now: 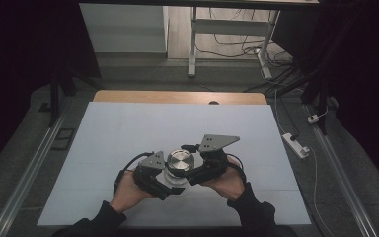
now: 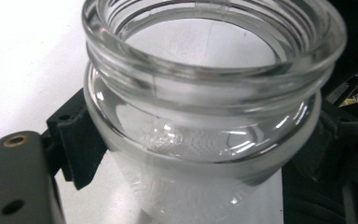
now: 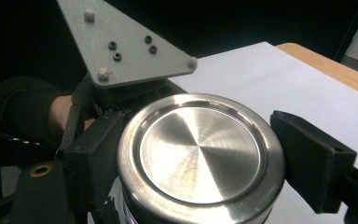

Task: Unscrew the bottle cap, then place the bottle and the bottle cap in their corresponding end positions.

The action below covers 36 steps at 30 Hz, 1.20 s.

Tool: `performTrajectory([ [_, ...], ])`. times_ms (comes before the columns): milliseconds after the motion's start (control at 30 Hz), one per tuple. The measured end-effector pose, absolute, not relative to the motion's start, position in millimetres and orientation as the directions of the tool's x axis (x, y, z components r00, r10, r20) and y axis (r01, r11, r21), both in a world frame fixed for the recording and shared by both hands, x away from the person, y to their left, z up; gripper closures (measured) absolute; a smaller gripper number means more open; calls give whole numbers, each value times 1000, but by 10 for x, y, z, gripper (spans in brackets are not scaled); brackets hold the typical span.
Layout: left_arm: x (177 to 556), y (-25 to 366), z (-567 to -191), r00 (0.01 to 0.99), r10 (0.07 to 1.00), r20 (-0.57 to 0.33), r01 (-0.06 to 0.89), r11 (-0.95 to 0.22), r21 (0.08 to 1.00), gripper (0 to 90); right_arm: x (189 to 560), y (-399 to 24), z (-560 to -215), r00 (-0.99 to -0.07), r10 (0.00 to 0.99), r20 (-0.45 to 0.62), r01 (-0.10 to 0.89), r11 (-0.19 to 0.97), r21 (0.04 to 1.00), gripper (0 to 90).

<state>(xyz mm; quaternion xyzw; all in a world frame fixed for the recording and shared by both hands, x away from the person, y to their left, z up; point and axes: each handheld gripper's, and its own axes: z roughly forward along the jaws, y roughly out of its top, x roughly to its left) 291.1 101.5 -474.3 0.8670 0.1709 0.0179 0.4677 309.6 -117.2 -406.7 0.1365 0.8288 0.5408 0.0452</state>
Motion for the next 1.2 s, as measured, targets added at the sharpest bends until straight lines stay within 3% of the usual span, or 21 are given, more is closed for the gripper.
performTrajectory([
  [1200, 3116, 1364, -4767, 870, 482, -99, 344, -451, 823, 161, 3032, -1321, -4047, -952, 302, 48, 167, 382, 909, 198],
])
